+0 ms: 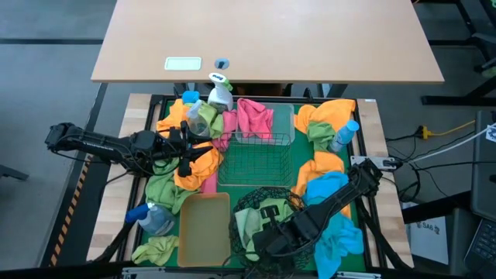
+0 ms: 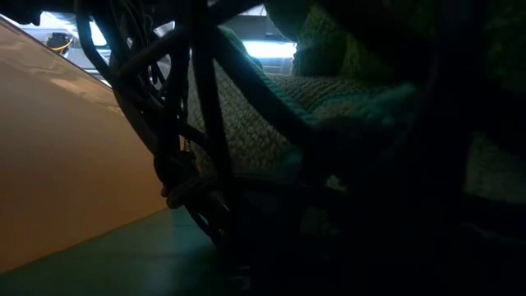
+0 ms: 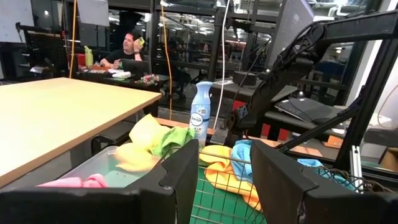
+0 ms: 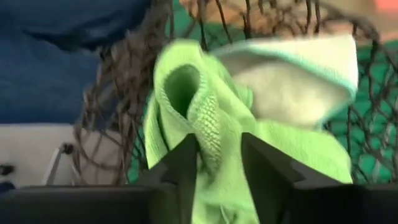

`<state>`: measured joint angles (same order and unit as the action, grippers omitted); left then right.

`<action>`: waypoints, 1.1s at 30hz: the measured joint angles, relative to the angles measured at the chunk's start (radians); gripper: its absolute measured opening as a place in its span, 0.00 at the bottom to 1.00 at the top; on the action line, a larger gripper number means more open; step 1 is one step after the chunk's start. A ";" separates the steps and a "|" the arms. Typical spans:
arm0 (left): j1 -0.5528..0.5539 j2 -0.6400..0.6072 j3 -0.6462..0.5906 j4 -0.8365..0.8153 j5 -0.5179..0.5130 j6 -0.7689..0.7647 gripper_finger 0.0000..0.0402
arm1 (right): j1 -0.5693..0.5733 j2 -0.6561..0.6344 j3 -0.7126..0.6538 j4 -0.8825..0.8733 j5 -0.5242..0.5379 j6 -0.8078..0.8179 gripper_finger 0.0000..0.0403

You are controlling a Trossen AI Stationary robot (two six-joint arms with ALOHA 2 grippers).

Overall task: Sort microfiber towel by color & place in baskets
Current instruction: Put the green microfiber towel into the black wire basket, then put the orange microfiber towel into the gold wire basket

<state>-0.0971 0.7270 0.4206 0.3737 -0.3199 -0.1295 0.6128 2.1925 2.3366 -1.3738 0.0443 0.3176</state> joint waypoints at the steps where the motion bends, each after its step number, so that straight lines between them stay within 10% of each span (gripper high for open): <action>1: 0.000 0.000 0.000 0.000 0.000 0.000 0.35 | 0.000 0.000 0.004 -0.025 -0.007 0.000 0.36; 19: 0.001 -0.008 0.000 -0.047 -0.064 -0.029 0.35 | -0.005 -0.009 0.007 -0.159 -0.064 0.027 0.43; 33: 0.081 -0.142 0.129 -0.863 -0.011 -0.213 0.35 | -0.005 -0.008 0.007 -0.159 -0.064 0.026 0.43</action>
<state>-0.0158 0.5855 0.5496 -0.4893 -0.3313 -0.3423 0.6079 2.1841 2.3440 -1.5330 -0.0196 0.3437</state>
